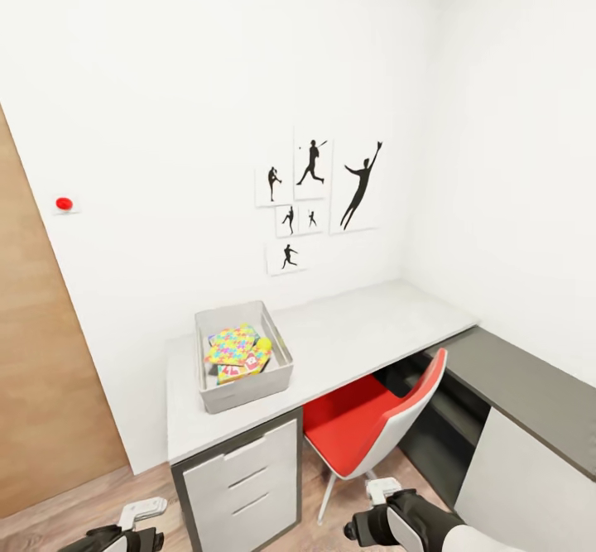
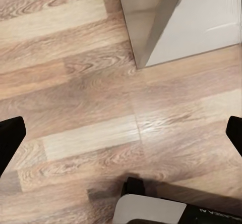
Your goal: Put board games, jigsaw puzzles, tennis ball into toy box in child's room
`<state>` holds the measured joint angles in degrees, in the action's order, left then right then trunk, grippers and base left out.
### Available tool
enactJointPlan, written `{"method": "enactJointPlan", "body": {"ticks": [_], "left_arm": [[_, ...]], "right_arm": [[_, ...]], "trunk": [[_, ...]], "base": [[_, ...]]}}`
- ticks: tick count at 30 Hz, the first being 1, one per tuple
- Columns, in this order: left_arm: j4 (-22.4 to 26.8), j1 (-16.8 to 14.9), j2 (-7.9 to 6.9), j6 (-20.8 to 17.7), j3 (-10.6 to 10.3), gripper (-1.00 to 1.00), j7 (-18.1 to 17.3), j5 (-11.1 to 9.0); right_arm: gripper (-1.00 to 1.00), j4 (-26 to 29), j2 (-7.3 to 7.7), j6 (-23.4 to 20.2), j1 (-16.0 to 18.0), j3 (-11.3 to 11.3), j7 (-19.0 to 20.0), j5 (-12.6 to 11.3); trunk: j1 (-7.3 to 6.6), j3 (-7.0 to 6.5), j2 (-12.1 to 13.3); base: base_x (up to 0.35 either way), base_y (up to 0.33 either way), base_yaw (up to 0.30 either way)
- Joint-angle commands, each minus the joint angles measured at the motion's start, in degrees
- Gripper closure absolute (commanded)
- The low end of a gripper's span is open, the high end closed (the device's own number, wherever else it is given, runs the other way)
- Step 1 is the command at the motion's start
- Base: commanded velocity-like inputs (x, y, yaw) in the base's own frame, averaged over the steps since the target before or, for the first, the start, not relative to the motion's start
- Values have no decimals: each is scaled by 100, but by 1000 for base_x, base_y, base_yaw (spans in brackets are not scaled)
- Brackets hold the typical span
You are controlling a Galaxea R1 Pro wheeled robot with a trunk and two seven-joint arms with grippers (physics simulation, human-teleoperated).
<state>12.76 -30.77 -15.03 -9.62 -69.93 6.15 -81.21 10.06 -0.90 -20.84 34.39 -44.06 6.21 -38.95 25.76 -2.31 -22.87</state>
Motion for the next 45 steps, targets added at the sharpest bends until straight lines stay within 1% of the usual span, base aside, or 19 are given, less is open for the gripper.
{"method": "enactJointPlan", "body": {"ticks": [1, 9, 25, 36, 38, 40, 42, 45], "left_arm": [[25, 0, -7, -14, -29, -100, 46, -35], [25, 32, -2, 102, -29, -100, 44, -19], [25, 63, 0, 127, -55, -100, 44, 59], [25, 88, 0, 131, -55, -100, 44, 61], [25, 89, 0, 135, -55, -100, 44, 61], [25, 91, 2, 151, -55, -100, 44, 61], [25, 95, 6, 203, -55, -100, 44, 61], [25, 97, 8, 236, -55, -100, 44, 61]], "right_arm": [[-100, -6, -2, -19, 4, -15, 14, 1], [-100, -134, -8, -17, 2, -14, 19, 1], [-100, -162, -11, -10, -2, -19, 12, 1], [-100, -169, 1, -8, -11, -9, 12, -7], [-100, -182, 7, -8, -12, -2, 12, -45], [-100, -235, 9, -3, -12, 5, 16, -157], [-100, -337, 10, 4, -12, 5, 19, -339], [-100, -389, 10, 7, -12, 6, 20, -437]], "trunk": [[2, 9, -5], [2, 61, -5], [2, 180, -5], [2, 234, -5], [2, 246, -5], [2, 256, -5], [2, 265, -5], [2, 276, -5]], "base": [[0, 24, -228], [0, 6, -225], [0, 0, -195], [-36, 36, -87], [-26, 36, -186], [-13, 18, -214], [-6, 9, -237], [-3, 4, -249]]}}
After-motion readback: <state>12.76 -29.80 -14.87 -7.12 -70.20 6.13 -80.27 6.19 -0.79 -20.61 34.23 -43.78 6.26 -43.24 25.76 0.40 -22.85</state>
